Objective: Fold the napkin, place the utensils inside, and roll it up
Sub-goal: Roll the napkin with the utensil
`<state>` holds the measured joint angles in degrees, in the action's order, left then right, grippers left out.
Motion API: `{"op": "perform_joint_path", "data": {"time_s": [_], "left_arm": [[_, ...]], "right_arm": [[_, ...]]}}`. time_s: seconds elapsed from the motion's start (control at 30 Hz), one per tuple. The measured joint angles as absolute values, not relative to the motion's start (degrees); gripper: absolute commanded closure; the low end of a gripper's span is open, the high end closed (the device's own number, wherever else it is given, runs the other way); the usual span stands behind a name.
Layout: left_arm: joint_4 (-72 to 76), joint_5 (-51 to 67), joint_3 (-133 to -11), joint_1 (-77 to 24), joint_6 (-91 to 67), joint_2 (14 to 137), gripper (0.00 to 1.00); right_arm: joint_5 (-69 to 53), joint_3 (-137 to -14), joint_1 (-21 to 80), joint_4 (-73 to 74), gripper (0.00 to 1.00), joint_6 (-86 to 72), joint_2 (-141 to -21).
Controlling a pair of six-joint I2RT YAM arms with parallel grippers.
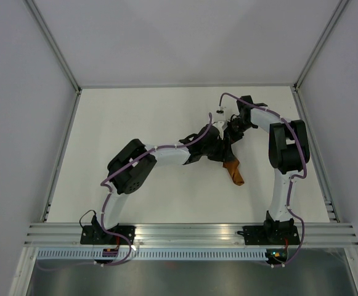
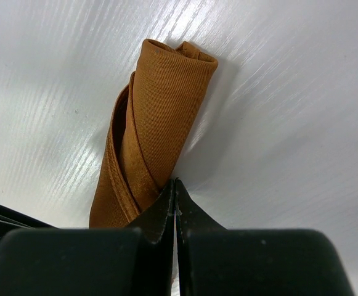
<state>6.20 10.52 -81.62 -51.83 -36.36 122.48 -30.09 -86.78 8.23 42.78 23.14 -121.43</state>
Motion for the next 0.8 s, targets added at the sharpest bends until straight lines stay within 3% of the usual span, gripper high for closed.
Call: {"op": "perform_joint_path", "data": {"time_s": [0.3, 0.53, 0.8], "left_arm": [[5.6, 9.2, -81.6, -51.7, -35.9, 120.7, 0.36], [5.7, 8.6, -80.5, -51.3, -35.8, 116.2, 0.37], [6.8, 4.4, -71.6, -50.1, -36.3, 109.4, 0.39]], "right_arm": [[-29.8, -86.8, 6.7, 41.8, 0.98, 22.5, -121.3], [-28.3, -86.8, 5.2, 40.6, 0.89, 21.8, -120.9], [-29.4, -87.5, 2.1, 41.4, 0.87, 21.6, -120.7]]}}
